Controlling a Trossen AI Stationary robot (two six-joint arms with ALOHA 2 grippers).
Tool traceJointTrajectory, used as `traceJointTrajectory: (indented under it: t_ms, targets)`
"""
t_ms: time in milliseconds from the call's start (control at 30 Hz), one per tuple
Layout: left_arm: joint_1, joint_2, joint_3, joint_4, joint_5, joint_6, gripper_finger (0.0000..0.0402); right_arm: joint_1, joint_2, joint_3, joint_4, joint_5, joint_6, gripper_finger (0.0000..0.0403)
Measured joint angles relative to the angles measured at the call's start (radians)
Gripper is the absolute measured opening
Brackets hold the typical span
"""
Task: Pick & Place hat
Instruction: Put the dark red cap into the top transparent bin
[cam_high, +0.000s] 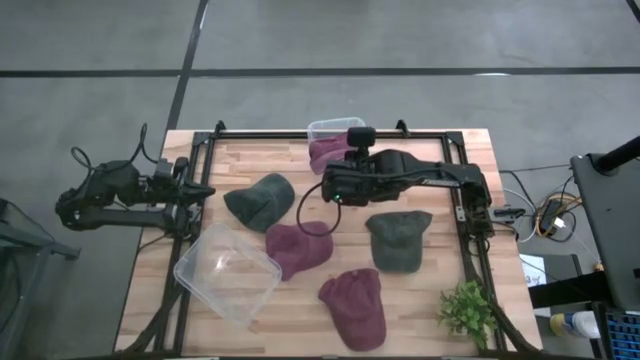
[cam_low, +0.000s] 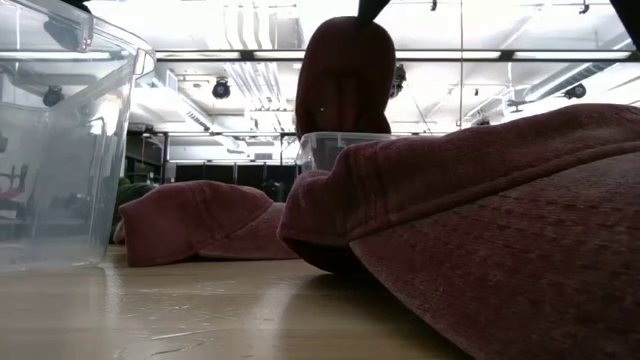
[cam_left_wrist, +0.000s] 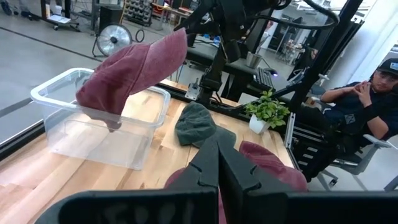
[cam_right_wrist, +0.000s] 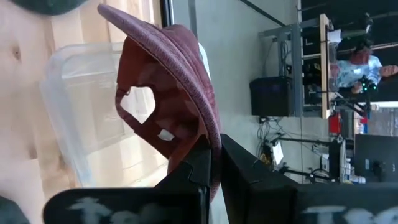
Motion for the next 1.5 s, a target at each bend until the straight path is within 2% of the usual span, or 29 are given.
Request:
traceJointTrajectory:
  t_ms: [233, 333, 467, 733, 933, 1200, 1500]
  targets:
    - [0.000, 0.000, 0.000, 0.000, 0.000, 0.000, 0.0000, -0.017, -0.001, -0.151, 0.000, 0.007, 0.024, 0.0012]
    - [0.000, 0.000, 0.000, 0.000, 0.000, -0.001, 0.0000, -0.024, -0.001, -0.230, 0.000, 0.052, 0.064, 0.0012]
    - [0.000, 0.000, 0.000, 0.000, -0.001, -0.001, 0.0000, -0.026, -0.001, -0.291, 0.000, 0.060, 0.109, 0.0012]
    - [0.000, 0.000, 0.000, 0.000, -0.004, -0.007, 0.0000, -0.022, -0.001, -0.256, 0.004, 0.060, 0.131, 0.0012]
    - [0.000, 0.000, 0.000, 0.000, -0.004, -0.007, 0.0000, -0.023, -0.001, -0.235, 0.032, 0.106, 0.147, 0.0012]
    - [0.000, 0.000, 0.000, 0.000, -0.004, -0.008, 0.0000, -0.028, -0.001, -0.337, 0.111, 0.164, 0.143, 0.0013]
    - [0.000, 0.000, 0.000, 0.000, -0.003, -0.008, 0.0000, -0.029, -0.001, -0.422, 0.152, 0.166, 0.144, 0.0016]
